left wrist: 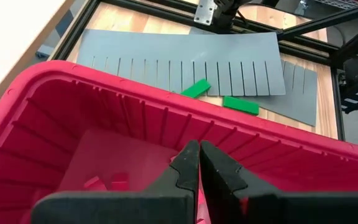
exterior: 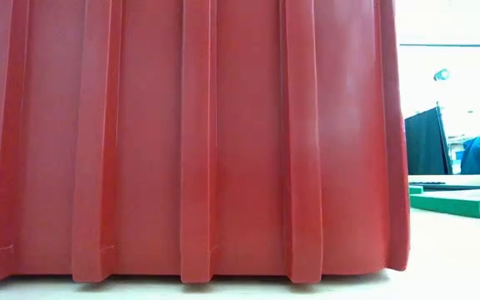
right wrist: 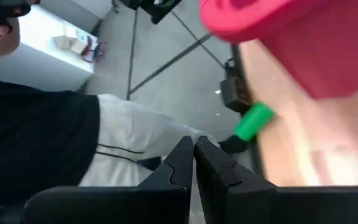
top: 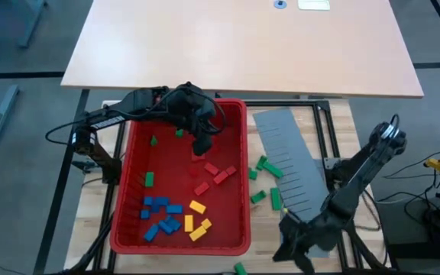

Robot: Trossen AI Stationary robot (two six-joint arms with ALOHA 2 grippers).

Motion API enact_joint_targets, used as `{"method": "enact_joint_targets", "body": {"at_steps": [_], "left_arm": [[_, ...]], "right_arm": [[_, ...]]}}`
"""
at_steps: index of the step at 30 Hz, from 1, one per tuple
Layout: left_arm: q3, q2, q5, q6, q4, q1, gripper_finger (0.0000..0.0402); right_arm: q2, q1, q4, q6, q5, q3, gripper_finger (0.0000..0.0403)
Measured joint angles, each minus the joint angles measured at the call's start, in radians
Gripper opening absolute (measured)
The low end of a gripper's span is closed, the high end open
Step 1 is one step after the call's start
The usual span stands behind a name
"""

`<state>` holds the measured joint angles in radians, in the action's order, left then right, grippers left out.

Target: Sort blocks

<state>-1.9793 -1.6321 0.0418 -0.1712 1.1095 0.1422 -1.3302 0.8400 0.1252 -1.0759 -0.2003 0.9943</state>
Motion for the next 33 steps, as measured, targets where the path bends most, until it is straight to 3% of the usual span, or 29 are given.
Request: {"method": "enact_joint_targets", "body": {"at_steps": [4, 7, 12, 16, 33], "left_arm": [[0.000, 0.000, 0.000, 0.005, 0.007, 0.000, 0.0000], [0.000, 0.003, 0.001, 0.004, 0.022, 0.000, 0.0000], [0.005, 0.017, 0.008, -0.003, 0.058, 0.000, 0.0000], [0.005, 0.028, 0.000, -0.001, 0.076, 0.001, 0.0000], [0.005, 0.043, 0.001, 0.007, 0.134, 0.009, 0.0000]], "right_arm": [[-0.110, 0.021, -0.102, -0.033, 0.012, 0.003, 0.0000], [-0.216, 0.025, -0.132, -0.029, 0.081, 0.066, 0.0000], [-0.357, 0.024, -0.114, 0.028, 0.175, 0.151, 0.0000], [-0.430, 0.023, -0.112, 0.055, 0.192, 0.194, 0.0000], [-0.493, -0.095, -0.101, 0.183, 0.204, 0.193, 0.0000]]}}
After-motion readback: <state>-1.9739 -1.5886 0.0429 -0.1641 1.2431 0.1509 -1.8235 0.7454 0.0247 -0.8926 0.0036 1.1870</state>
